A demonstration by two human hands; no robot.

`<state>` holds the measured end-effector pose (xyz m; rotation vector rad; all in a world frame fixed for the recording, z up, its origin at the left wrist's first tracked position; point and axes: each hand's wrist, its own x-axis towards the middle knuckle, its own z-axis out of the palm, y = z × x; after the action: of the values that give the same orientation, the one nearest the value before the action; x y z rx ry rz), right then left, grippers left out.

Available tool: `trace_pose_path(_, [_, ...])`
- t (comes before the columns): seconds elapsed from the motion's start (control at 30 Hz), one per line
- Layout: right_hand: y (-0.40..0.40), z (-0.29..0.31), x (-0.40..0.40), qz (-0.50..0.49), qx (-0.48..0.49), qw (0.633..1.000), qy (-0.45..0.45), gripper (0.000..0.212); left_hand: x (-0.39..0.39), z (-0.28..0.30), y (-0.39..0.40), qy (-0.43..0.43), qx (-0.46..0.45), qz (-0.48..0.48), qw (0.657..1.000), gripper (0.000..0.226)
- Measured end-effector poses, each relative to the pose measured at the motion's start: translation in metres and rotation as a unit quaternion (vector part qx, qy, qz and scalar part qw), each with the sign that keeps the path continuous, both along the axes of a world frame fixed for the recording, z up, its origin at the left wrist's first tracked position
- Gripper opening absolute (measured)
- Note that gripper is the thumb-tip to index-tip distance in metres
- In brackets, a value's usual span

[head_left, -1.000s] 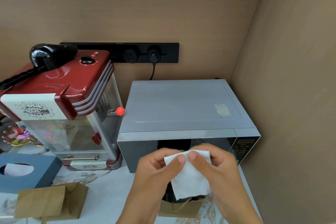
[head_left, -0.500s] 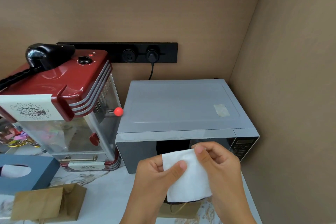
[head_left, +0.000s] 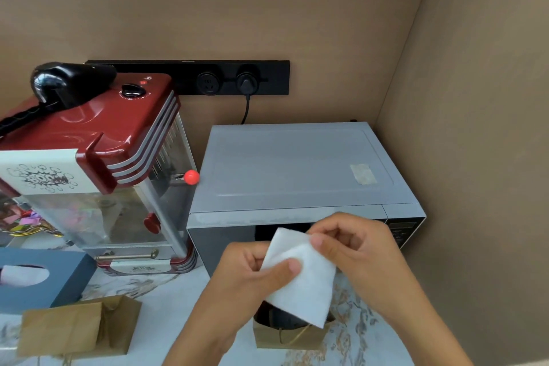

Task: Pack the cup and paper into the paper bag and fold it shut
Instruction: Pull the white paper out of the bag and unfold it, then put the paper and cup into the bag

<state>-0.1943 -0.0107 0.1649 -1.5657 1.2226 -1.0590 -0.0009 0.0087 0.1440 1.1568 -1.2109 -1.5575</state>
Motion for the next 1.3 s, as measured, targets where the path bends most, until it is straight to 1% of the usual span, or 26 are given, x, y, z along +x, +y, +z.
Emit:
trace_pose_path(0.03, [-0.002, -0.002, 0.001, -0.039, 0.007, 0.999, -0.03, 0.009, -0.004, 0.0, -0.002, 0.001, -0.004, 0.026, 1.0, 0.026])
trace_pose_path(0.07, [-0.002, -0.005, 0.002, -0.072, 0.029, 0.993, -0.085, 0.007, -0.007, -0.002, -0.003, 0.008, -0.003, 0.049, 0.999, 0.027])
trace_pose_path(0.1, [-0.002, -0.007, 0.003, -0.084, 0.072, 0.982, -0.152, 0.01, -0.009, -0.004, -0.004, 0.023, 0.005, 0.066, 0.998, 0.029])
trace_pose_path(0.17, [0.001, -0.014, 0.006, -0.026, 0.192, 0.937, -0.292, 0.034, -0.011, -0.008, -0.005, 0.057, 0.023, 0.089, 0.994, 0.028])
trace_pose_path(0.2, [0.004, -0.018, 0.009, 0.011, 0.24, 0.912, -0.332, 0.042, -0.011, -0.01, -0.006, 0.068, 0.028, 0.093, 0.993, 0.025])
trace_pose_path(0.27, [0.01, -0.024, 0.014, 0.058, 0.294, 0.884, -0.36, 0.039, -0.013, -0.014, -0.005, 0.082, 0.035, 0.092, 0.992, 0.022])
trace_pose_path(0.3, [0.011, -0.028, 0.016, 0.055, 0.301, 0.881, -0.362, 0.034, -0.014, -0.015, -0.005, 0.083, 0.038, 0.092, 0.992, 0.023])
trace_pose_path(0.37, [0.011, -0.032, 0.016, 0.017, 0.28, 0.897, -0.342, 0.026, -0.013, -0.018, -0.006, 0.065, 0.041, 0.092, 0.993, 0.025])
trace_pose_path(0.4, [0.011, -0.032, 0.014, -0.002, 0.262, 0.911, -0.32, 0.023, -0.01, -0.02, -0.005, 0.034, 0.04, 0.086, 0.995, 0.027])
trace_pose_path(0.43, [0.011, -0.031, 0.01, -0.014, 0.244, 0.926, -0.288, 0.02, -0.006, -0.023, -0.004, -0.019, 0.034, 0.075, 0.996, 0.028])
trace_pose_path(0.47, [0.01, -0.029, 0.004, -0.02, 0.228, 0.942, -0.245, 0.019, -0.001, -0.028, -0.002, -0.101, 0.02, 0.062, 0.993, 0.025])
trace_pose_path(0.5, [0.01, -0.026, -0.002, -0.018, 0.215, 0.956, -0.198, 0.018, 0.004, -0.033, 0.0, -0.198, -0.004, 0.047, 0.979, 0.018])
trace_pose_path(0.57, [0.008, -0.019, -0.012, 0.006, 0.191, 0.978, -0.089, 0.018, 0.012, -0.043, 0.003, -0.383, -0.053, 0.006, 0.922, 0.01])
trace_pose_path(0.6, [0.007, -0.016, -0.013, 0.018, 0.18, 0.983, -0.025, 0.018, 0.013, -0.047, 0.004, -0.438, -0.057, -0.014, 0.897, 0.01])
trace_pose_path(0.67, [0.005, -0.015, -0.01, 0.033, 0.151, 0.981, 0.118, 0.026, 0.01, -0.054, 0.004, -0.468, -0.049, -0.035, 0.882, 0.018])
trace_pose_path(0.73, [0.002, -0.017, 0.0, 0.042, 0.114, 0.961, 0.248, 0.032, 0.005, -0.056, 0.002, -0.499, -0.064, -0.026, 0.864, 0.019])
trace_pose_path(0.8, [0.0, -0.02, 0.011, 0.053, 0.093, 0.937, 0.333, 0.034, 0.005, -0.058, -0.001, -0.544, -0.083, -0.01, 0.835, 0.017])
trace_pose_path(0.87, [-0.002, -0.021, 0.023, 0.08, 0.096, 0.915, 0.384, 0.035, 0.007, -0.062, -0.001, -0.566, -0.085, 0.007, 0.82, 0.014])
trace_pose_path(0.9, [-0.005, -0.022, 0.028, 0.094, 0.1, 0.904, 0.405, 0.036, 0.009, -0.063, 0.0, -0.567, -0.083, 0.018, 0.819, 0.013])
trace_pose_path(0.97, [-0.011, -0.022, 0.039, 0.121, 0.112, 0.882, 0.441, 0.037, 0.012, -0.066, 0.001, -0.555, -0.074, 0.043, 0.828, 0.014])
trace_pose_path(1.03, [-0.017, -0.024, 0.049, 0.147, 0.124, 0.86, 0.473, 0.028, 0.016, -0.069, -0.001, -0.526, -0.064, 0.065, 0.846, 0.017])
trace_pose_path(1.07, [-0.019, -0.024, 0.053, 0.158, 0.124, 0.849, 0.489, 0.027, 0.018, -0.071, -0.002, -0.511, -0.058, 0.072, 0.854, 0.019])
trace_pose_path(1.1, [-0.021, -0.026, 0.056, 0.168, 0.116, 0.838, 0.505, 0.033, 0.02, -0.073, -0.003, -0.503, -0.057, 0.072, 0.859, 0.022])
trace_pose_path(1.17, [-0.021, -0.026, 0.061, 0.187, 0.077, 0.824, 0.53, 0.046, 0.023, -0.076, -0.004, -0.484, -0.059, 0.058, 0.871, 0.034])
trace_pose_path(1.23, [-0.018, -0.028, 0.062, 0.208, -0.008, 0.818, 0.536, 0.041, 0.024, -0.076, -0.002, -0.432, -0.036, 0.035, 0.9, 0.052])
trace_pose_path(1.3, [-0.015, -0.031, 0.061, 0.241, -0.101, 0.799, 0.542, 0.034, 0.023, -0.077, 0.0, -0.39, -0.001, 0.018, 0.921, 0.063])
